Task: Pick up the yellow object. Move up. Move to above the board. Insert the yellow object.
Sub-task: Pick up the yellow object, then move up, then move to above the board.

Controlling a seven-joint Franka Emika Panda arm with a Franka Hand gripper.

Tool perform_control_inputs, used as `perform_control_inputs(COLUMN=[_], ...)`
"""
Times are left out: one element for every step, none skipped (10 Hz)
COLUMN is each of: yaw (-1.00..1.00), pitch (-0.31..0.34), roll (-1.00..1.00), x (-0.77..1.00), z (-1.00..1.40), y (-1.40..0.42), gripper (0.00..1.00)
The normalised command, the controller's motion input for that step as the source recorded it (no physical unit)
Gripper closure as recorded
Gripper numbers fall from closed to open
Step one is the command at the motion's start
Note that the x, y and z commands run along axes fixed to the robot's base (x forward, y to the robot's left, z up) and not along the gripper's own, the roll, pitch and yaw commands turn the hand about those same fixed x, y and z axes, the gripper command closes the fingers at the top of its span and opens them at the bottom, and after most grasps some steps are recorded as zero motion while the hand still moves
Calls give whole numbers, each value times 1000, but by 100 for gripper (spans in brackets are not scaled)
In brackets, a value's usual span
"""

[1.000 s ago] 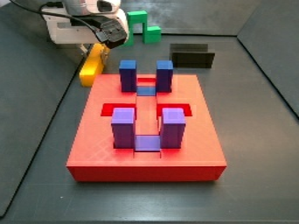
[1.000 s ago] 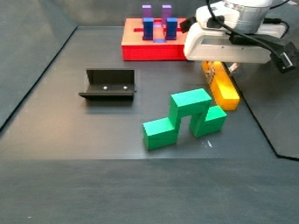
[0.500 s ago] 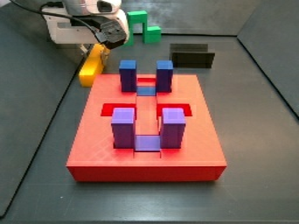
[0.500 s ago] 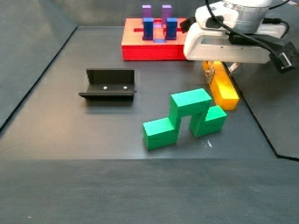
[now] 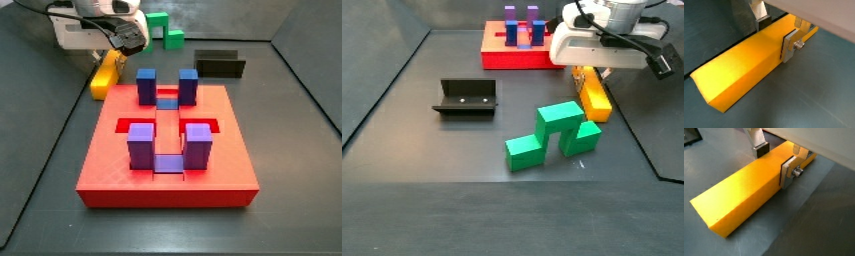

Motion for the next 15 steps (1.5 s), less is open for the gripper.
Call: perform_control_inputs(yaw=[0, 0, 0, 0, 0, 0, -29, -38, -22, 0, 6, 4, 1, 0, -5], pitch=[0, 0, 0, 0, 0, 0, 27, 65, 30, 0, 29, 65, 36, 34, 77], roll=[0, 0, 0, 0, 0, 0, -3, -10, -19, 0, -5, -15, -34, -41, -52], x=[0, 0, 0, 0, 0, 0, -31, -67, -20, 0, -16, -44, -33, -9, 26], z=[0, 0, 0, 0, 0, 833, 792, 609, 270, 1400, 1400, 1400, 1400, 1400, 1400], y=[0, 0, 0, 0, 0, 0, -3, -6, 0, 0, 0, -5, -9, -6, -3], gripper=[100, 100, 100, 100, 100, 100, 100, 100, 100, 100, 100, 100, 100, 100, 100])
